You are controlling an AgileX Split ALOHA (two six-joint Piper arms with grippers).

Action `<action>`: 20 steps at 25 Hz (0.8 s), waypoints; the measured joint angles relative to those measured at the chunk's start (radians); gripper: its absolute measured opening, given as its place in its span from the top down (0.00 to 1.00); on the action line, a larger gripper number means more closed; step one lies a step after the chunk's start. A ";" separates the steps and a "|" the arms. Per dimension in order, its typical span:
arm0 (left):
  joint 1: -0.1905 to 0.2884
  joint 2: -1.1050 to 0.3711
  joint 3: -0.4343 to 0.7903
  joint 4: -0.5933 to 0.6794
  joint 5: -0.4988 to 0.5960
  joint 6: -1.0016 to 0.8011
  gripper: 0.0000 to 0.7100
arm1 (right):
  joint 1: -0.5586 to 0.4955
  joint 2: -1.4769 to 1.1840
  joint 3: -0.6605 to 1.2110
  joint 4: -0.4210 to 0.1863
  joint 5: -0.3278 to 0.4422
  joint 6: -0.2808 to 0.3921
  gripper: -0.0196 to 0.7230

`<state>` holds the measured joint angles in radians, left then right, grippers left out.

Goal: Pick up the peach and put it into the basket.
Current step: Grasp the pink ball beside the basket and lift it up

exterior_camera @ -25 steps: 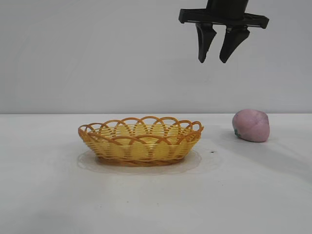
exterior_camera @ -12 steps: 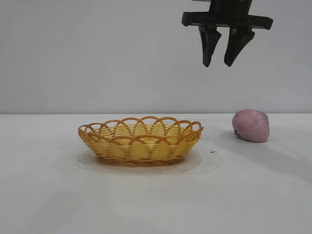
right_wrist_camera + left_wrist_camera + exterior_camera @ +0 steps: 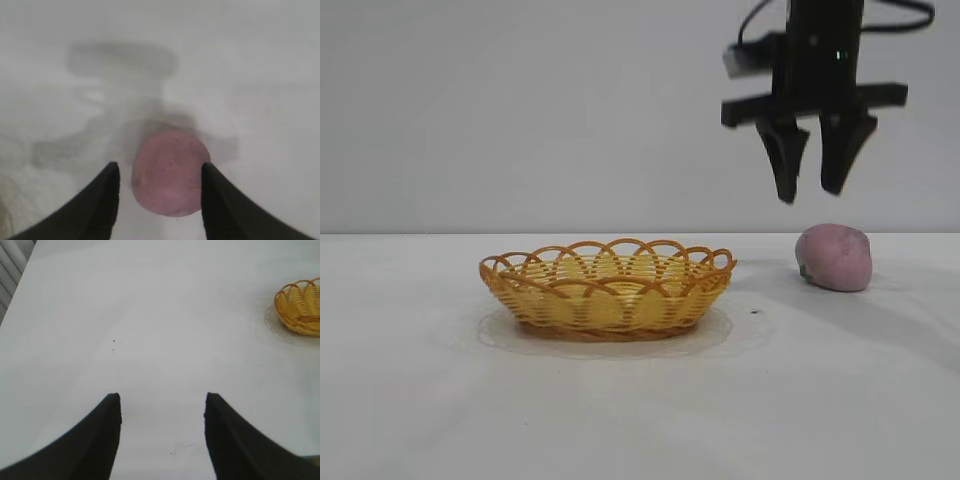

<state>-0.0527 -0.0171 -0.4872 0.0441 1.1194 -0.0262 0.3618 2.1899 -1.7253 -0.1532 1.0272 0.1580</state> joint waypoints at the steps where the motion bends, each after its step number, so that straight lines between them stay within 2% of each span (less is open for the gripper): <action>1: 0.000 -0.002 0.000 0.000 0.000 0.000 0.46 | -0.004 0.018 0.000 -0.001 0.000 0.002 0.53; 2: 0.000 -0.002 0.000 0.000 0.000 0.000 0.46 | -0.008 0.040 0.000 -0.009 0.000 0.002 0.59; 4: 0.000 -0.002 0.000 0.000 0.000 0.000 0.46 | -0.013 0.072 0.000 -0.032 -0.011 0.003 0.80; 5: 0.000 -0.002 0.000 0.000 0.000 0.000 0.46 | -0.014 0.073 -0.002 -0.037 -0.022 -0.002 0.87; 6: 0.000 -0.002 0.000 0.000 0.000 0.000 0.46 | -0.014 0.070 -0.007 -0.038 -0.031 -0.008 0.91; 7: 0.000 -0.002 0.000 0.000 0.000 0.000 0.46 | -0.012 0.057 -0.009 -0.031 -0.039 -0.019 0.90; 8: 0.000 -0.002 0.000 0.000 0.000 0.000 0.46 | -0.007 0.045 -0.009 -0.015 -0.039 -0.039 0.97; 14: 0.000 -0.002 0.000 0.000 0.000 0.000 0.46 | 0.100 -0.127 -0.003 0.214 -0.044 -0.201 0.97; 17: 0.000 -0.002 0.000 0.000 0.000 0.000 0.46 | 0.177 -0.205 -0.005 0.262 -0.040 -0.242 0.97; 20: 0.000 -0.002 0.000 0.000 0.000 0.000 0.46 | 0.237 -0.216 -0.007 0.299 0.006 -0.282 0.97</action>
<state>-0.0527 -0.0188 -0.4872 0.0441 1.1194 -0.0262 0.5986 1.9737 -1.7318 0.1460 1.0332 -0.1238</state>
